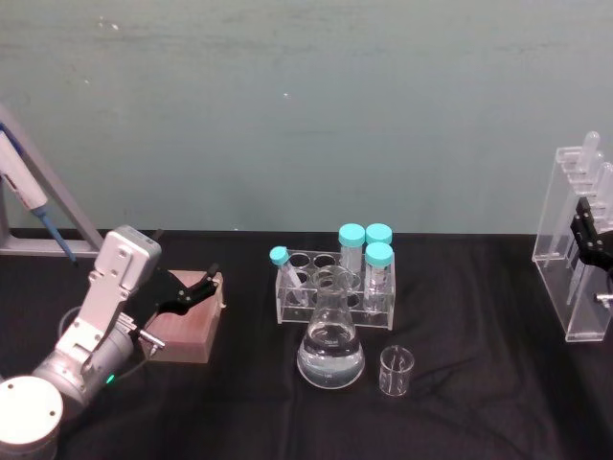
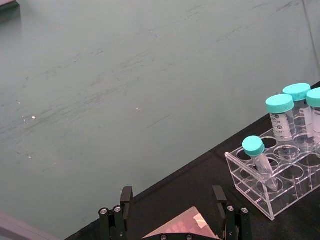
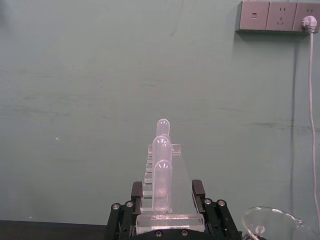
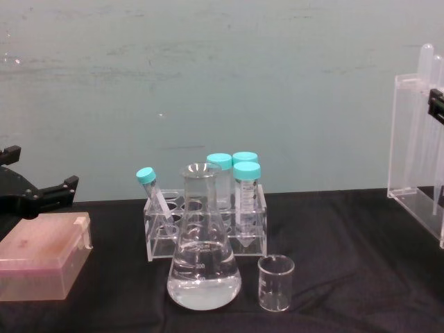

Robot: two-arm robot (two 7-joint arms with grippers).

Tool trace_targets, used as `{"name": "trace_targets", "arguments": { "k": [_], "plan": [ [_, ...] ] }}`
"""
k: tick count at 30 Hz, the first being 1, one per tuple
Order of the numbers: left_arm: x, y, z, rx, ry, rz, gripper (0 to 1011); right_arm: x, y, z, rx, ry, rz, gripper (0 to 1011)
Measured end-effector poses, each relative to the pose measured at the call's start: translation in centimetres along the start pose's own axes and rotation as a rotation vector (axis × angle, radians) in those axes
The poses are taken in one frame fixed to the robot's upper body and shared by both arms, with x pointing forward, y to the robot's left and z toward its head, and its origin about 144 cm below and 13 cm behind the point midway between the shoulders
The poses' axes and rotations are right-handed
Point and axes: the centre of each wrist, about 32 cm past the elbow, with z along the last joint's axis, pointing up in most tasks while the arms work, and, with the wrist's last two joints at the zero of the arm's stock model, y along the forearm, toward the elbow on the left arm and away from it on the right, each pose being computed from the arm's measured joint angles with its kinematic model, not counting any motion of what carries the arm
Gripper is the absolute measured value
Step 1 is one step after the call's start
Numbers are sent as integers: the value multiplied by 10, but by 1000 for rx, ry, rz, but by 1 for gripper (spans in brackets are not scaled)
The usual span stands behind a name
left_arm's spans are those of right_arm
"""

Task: Place the experimental apparatus aside using one hand.

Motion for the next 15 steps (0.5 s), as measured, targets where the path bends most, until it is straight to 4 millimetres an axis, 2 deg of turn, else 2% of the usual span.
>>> {"name": "trace_targets", "arguments": {
  "k": [15],
  "plan": [
    [0, 0, 0, 0, 0, 0, 1000, 23, -3, -3, -5, -1, -27, 602]
  ]
}}
